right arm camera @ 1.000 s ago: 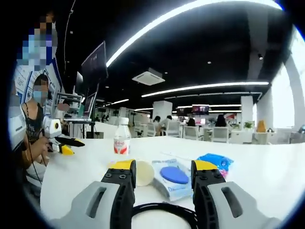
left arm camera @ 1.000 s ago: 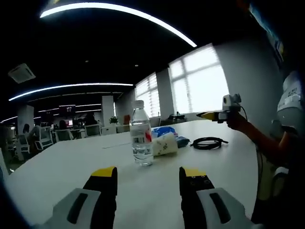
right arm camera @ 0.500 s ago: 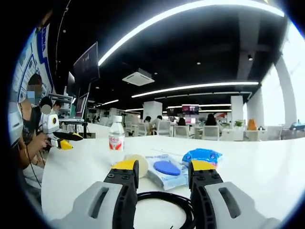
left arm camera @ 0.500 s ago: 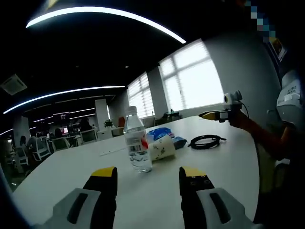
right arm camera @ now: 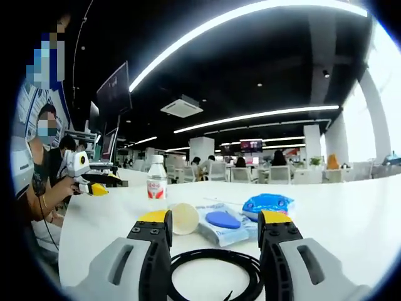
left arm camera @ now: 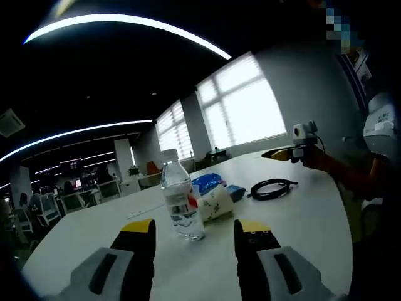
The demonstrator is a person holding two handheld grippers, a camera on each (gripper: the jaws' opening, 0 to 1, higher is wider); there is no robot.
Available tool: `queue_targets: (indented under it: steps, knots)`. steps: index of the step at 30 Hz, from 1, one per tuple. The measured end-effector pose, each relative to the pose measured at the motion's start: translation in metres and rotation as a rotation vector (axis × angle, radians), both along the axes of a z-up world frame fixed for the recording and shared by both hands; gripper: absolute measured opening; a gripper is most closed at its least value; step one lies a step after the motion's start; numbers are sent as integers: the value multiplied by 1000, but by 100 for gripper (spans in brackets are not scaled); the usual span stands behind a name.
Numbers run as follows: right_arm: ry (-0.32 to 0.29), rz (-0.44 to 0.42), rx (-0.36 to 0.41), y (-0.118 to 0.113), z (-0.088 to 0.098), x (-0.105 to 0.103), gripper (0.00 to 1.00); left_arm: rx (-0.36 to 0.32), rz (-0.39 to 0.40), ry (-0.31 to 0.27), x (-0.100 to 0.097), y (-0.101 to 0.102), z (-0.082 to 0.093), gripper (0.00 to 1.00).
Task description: Arrange the tabletop items into an orderly group along one side of the table until the central work area is clear of visible clutter.
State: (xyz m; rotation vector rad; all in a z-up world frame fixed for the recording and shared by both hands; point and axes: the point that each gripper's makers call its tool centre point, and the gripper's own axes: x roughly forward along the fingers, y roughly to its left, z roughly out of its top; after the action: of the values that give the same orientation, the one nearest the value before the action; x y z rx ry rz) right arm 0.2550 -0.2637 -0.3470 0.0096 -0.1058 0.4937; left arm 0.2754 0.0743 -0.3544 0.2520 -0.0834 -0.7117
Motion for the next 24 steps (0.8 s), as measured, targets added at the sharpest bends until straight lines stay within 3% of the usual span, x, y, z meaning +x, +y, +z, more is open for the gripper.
queue_targets:
  steps: [5,9,17,18,24]
  knots:
    - [1,-3,-12,1,-2,0,53,-2,-37,-69,8,-8,11,48]
    - [-21,-16,-32,0,0,-2,52,-25,-62,-67,14,-11,16,47]
    - [-5,-5,-46,4,-5,-1,52,15,-105,-77,25,-13,19,46]
    - [-5,-22,-51,2,-5,0,52,31,-147,-113,24,-17,22,46]
    - [-16,-29,-57,0,-3,-1,51,48,-194,-99,34,-19,14,46]
